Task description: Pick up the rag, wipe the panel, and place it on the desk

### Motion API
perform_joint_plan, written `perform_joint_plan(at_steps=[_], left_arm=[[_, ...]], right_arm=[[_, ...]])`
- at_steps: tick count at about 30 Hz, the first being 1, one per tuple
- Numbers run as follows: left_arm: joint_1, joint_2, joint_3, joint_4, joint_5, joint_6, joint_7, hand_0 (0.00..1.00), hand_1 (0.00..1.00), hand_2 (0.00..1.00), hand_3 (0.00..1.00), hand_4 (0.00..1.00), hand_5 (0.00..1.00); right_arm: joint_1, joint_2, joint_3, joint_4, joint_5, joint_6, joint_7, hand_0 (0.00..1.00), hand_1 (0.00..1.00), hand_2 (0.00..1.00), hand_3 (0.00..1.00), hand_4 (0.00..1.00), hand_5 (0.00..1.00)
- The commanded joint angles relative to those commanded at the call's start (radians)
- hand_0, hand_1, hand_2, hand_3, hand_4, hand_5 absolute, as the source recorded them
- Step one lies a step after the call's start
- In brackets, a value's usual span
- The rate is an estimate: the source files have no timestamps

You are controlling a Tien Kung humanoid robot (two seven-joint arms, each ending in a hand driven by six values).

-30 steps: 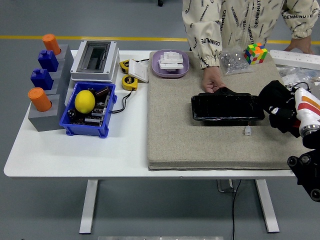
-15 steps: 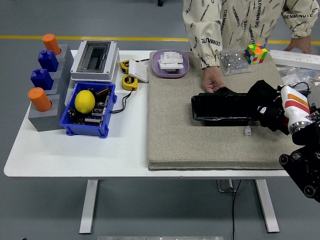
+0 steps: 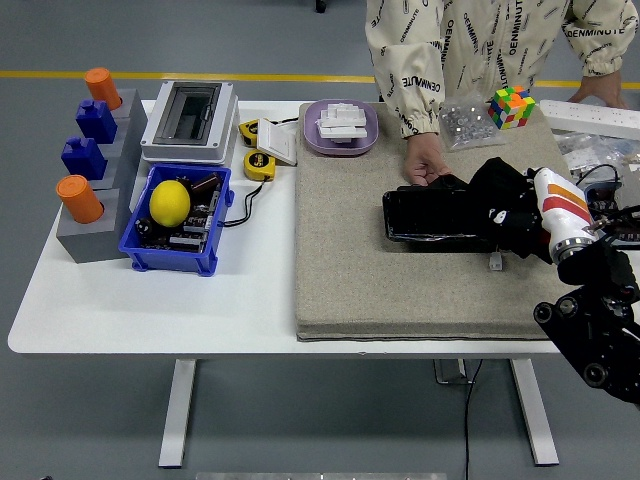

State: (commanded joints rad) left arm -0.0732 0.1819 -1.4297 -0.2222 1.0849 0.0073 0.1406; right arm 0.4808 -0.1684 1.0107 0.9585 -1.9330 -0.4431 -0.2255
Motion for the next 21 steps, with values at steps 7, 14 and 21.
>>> perform_joint_plan(at_steps=[7, 14, 21], left_arm=[[-0.003, 0.000, 0.001, 0.002, -0.001, 0.000, 0.001, 0.610, 0.640, 0.655, 0.561, 0.627, 0.438], [-0.008, 0.000, -0.001, 0.003, -0.001, 0.001, 0.001, 0.610, 0.640, 0.655, 0.562, 0.627, 0.438], [-0.018, 0.001, -0.003, 0.001, 0.000, 0.001, 0.001, 0.611, 0.640, 0.654, 0.562, 0.626, 0.438]], right_arm=[[0.023, 0.035, -0.024, 0.003, 0.004, 0.001, 0.000, 0.313, 0.439, 0.491, 0.515, 0.881, 0.236], [0.043, 0.071, -0.037, -0.003, 0.010, -0.001, 0.003, 0.311, 0.439, 0.491, 0.515, 0.880, 0.237], [0.054, 0.105, -0.069, -0.008, 0.022, -0.005, 0.009, 0.312, 0.440, 0.491, 0.515, 0.880, 0.238]])
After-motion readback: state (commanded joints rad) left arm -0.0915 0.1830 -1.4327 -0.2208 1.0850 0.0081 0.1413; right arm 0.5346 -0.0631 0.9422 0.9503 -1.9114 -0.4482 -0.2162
